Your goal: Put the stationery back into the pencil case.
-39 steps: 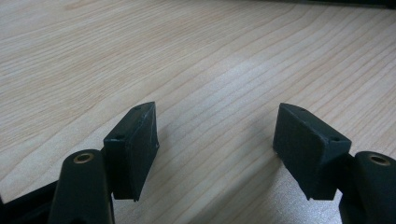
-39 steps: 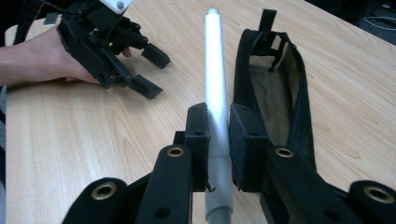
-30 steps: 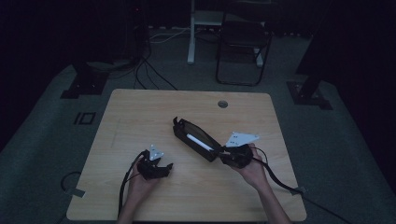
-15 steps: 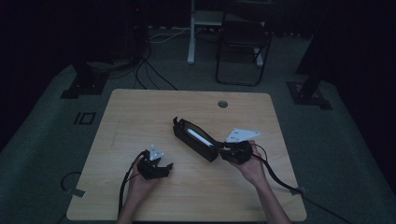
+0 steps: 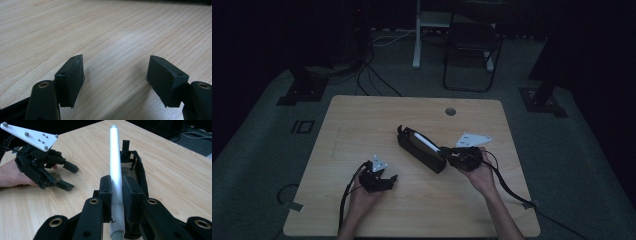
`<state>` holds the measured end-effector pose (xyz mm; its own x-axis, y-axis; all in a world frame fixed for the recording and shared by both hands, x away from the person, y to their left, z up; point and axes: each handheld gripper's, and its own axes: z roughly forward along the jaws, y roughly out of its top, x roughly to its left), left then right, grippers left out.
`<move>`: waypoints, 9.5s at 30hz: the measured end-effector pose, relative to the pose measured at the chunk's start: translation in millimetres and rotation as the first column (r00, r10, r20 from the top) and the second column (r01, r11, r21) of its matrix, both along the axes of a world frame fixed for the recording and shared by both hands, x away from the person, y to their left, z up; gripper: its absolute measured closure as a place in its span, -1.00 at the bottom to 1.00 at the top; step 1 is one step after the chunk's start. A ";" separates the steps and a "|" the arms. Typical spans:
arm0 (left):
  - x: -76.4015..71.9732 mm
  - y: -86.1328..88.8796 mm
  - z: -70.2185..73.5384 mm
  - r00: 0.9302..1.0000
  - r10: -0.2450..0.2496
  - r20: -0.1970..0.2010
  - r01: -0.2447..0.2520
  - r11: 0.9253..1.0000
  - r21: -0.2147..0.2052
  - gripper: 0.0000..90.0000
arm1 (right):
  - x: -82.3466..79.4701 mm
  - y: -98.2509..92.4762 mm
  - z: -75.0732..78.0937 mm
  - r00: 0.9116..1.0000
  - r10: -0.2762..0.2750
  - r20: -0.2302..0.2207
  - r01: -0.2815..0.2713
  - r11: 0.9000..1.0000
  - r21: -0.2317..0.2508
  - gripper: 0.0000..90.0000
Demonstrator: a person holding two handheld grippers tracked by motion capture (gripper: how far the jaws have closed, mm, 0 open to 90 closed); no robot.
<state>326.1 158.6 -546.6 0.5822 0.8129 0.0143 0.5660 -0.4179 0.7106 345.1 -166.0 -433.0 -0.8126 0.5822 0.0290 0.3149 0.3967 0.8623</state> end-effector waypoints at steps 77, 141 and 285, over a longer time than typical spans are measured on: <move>-0.2 0.1 -1.1 1.000 -0.003 0.011 0.003 1.000 -0.006 -0.33 | 48.6 19.5 11.4 0.997 -0.071 -0.024 0.072 0.996 0.042 0.75; -0.7 0.0 -1.4 1.000 -0.003 0.012 0.003 1.000 -0.008 -0.33 | 58.9 36.1 -16.4 0.994 -0.084 -0.073 0.085 0.996 0.010 0.75; -0.6 -0.6 -2.1 1.000 -0.006 0.017 0.006 1.000 -0.012 -0.37 | 20.7 24.0 7.5 0.992 -0.125 0.027 0.127 0.989 -0.075 0.06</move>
<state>325.5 157.9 -548.8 0.5868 0.8096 0.0146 0.5517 -0.4129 0.7247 365.8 -142.0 -425.5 -0.7323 0.6800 -0.0373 0.3475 0.4202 0.8382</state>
